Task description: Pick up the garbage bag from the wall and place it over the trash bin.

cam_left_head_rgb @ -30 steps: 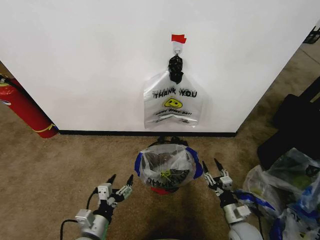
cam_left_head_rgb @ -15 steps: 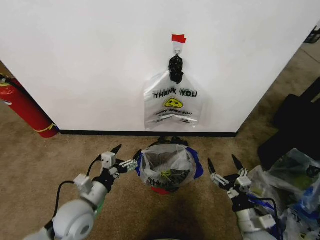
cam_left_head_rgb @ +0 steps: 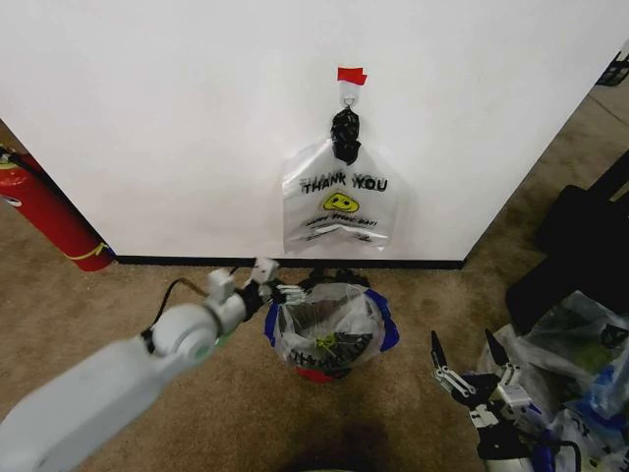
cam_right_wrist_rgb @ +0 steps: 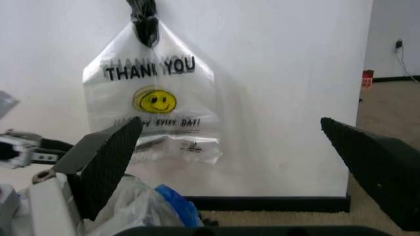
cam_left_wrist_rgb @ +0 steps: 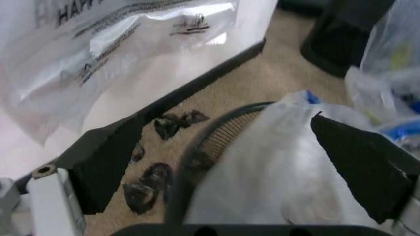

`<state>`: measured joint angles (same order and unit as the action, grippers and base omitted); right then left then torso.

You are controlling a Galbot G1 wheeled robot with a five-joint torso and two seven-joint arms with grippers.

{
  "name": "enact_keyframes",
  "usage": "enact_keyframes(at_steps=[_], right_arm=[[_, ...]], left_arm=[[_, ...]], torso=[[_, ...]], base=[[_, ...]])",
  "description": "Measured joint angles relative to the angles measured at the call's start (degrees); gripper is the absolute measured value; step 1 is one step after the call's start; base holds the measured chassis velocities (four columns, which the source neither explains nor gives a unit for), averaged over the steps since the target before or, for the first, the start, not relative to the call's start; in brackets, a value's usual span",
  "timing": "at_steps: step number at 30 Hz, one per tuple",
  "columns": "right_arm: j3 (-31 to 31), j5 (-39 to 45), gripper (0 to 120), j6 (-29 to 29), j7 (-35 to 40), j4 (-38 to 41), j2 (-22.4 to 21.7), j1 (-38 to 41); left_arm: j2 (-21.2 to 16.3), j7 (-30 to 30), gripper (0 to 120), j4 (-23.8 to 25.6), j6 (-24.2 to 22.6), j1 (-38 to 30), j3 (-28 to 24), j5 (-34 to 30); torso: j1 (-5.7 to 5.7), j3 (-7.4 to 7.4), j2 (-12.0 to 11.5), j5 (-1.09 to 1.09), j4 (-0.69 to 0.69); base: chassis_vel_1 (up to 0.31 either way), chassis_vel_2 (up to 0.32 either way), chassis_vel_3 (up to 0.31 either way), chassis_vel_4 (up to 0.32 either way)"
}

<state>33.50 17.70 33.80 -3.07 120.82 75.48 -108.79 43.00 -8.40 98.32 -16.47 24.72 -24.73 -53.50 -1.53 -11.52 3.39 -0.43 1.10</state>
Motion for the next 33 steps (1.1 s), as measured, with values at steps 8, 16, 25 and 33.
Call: enact_keyframes(at_steps=[8, 16, 25, 33], right_arm=[[-0.7, -1.6, 100, 0.0, -0.1, 1.1, 1.2, -1.1], [-1.3, -2.0, 100, -1.0, -0.1, 2.0, 1.3, -0.8], [-1.3, -1.8, 100, -0.8, 0.0, 2.8, 1.7, -1.8], [-1.3, -1.2, 100, -0.6, 0.3, 3.5, 1.6, -1.8]], left_arm=[[2.3, -5.1, 100, -7.8, -1.8, -8.3, -4.7, 0.6], [1.8, -11.1, 90, -10.4, -2.8, -10.8, -8.3, 3.4], [4.0, -11.3, 59, -13.5, -3.1, -13.6, -11.0, 3.0], [4.8, -11.6, 30, -15.5, -3.8, -16.5, -16.6, 4.5]], torso=[[0.0, 0.0, 0.0, -0.04, 0.0], [0.0, 0.0, 0.0, -0.04, -0.02], [0.0, 0.01, 0.0, -0.03, 0.01], [0.01, 0.01, 0.0, -0.02, 0.0]], base=[[0.0, 0.0, 0.0, 0.0], [0.0, 0.0, 0.0, 0.0], [0.0, 0.0, 0.0, 0.0], [0.0, 0.0, 0.0, 0.0]])
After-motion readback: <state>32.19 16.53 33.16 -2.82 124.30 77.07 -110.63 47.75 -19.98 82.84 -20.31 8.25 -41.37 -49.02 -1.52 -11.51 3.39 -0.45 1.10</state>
